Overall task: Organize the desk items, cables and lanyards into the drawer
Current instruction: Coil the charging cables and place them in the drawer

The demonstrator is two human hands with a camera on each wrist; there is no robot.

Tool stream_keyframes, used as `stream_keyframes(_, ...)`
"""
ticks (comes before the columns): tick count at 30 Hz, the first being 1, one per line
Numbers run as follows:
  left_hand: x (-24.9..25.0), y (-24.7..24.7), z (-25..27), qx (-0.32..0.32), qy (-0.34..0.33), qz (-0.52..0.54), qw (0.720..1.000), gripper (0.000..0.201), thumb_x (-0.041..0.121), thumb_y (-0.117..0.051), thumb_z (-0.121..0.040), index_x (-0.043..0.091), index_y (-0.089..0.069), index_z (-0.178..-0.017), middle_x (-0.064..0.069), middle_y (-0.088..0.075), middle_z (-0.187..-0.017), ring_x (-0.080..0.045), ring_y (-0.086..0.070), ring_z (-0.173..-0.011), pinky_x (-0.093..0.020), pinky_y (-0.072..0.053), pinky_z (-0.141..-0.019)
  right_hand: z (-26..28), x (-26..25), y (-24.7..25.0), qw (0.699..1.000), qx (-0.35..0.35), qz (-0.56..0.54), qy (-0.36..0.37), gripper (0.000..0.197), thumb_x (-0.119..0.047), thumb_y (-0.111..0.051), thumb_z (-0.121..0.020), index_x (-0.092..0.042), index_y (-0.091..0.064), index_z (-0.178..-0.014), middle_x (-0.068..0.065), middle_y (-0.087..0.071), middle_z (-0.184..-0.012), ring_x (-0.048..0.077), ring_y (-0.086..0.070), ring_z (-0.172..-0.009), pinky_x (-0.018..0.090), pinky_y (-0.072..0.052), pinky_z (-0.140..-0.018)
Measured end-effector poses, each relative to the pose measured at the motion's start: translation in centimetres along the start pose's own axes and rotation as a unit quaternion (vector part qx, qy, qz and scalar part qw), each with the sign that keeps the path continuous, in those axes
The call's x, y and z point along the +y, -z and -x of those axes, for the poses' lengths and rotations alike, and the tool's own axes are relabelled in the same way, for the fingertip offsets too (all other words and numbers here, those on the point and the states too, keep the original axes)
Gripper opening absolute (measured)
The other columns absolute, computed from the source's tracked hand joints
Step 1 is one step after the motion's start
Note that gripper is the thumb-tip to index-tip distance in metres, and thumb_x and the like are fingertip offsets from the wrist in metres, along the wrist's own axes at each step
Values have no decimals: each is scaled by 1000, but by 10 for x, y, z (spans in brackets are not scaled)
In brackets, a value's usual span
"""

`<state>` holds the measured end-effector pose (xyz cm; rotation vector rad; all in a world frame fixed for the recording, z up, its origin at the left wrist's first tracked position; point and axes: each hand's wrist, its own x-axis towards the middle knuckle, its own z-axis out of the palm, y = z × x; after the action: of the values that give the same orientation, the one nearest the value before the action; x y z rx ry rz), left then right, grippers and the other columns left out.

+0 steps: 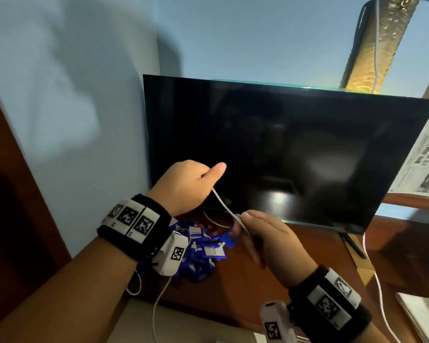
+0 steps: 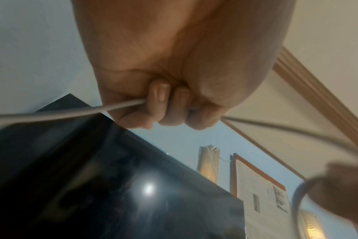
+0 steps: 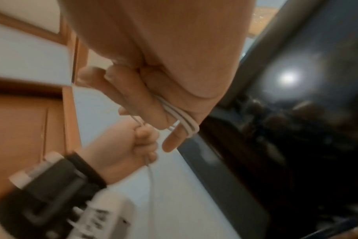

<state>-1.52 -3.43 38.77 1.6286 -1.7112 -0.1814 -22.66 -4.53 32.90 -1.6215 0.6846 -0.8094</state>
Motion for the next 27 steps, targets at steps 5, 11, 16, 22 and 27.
stream_keyframes(5,-20,-25,-6,-35,76,102,991,65,61,-41,-105,19,-43,-55,6,-37,-50,-14,-40,-48,-36,-38,-60,5,-34,-15,984,-27,-162,73,52,-19,-43,-107,-10,-54,-56,4,-29,-38,22,-28,-34,48,-54,-84)
stream_keyframes(11,-25,-76,25,-113,165,256,946,56,53,-41,-107,21,-45,-61,4,-35,-53,-14,-31,-50,-36,-33,-61,-11,-64,-9,941,17,-313,125,37,-23,-34,-109,-7,-53,-82,26,-70,-75,43,-70,-76,54,-55,-86)
stream_keyframes(16,-25,-88,60,-194,173,251,932,59,61,-34,-106,24,-45,-60,8,-37,-52,-9,-37,-48,-38,-51,-68,-19,-59,7,935,117,-295,157,30,-15,-33,-112,-6,-50,-89,27,-69,-123,29,-66,-124,40,-45,-112)
stream_keyframes(22,5,-57,83,-231,91,118,962,57,63,-29,-105,30,-56,-66,10,-49,-59,-3,-48,-56,-29,-50,-70,-26,-26,26,963,198,124,138,25,-27,-40,-110,-8,-49,-98,-13,-69,-118,-9,-57,-124,7,-43,-90)
stream_keyframes(27,27,-11,57,-104,10,-37,994,61,56,-25,-108,23,-63,-73,8,-58,-59,-3,-56,-59,-25,-41,-64,-22,-3,24,966,79,244,35,24,-31,-42,-110,-15,-54,-97,2,-73,-67,14,-70,-62,26,-53,-65)
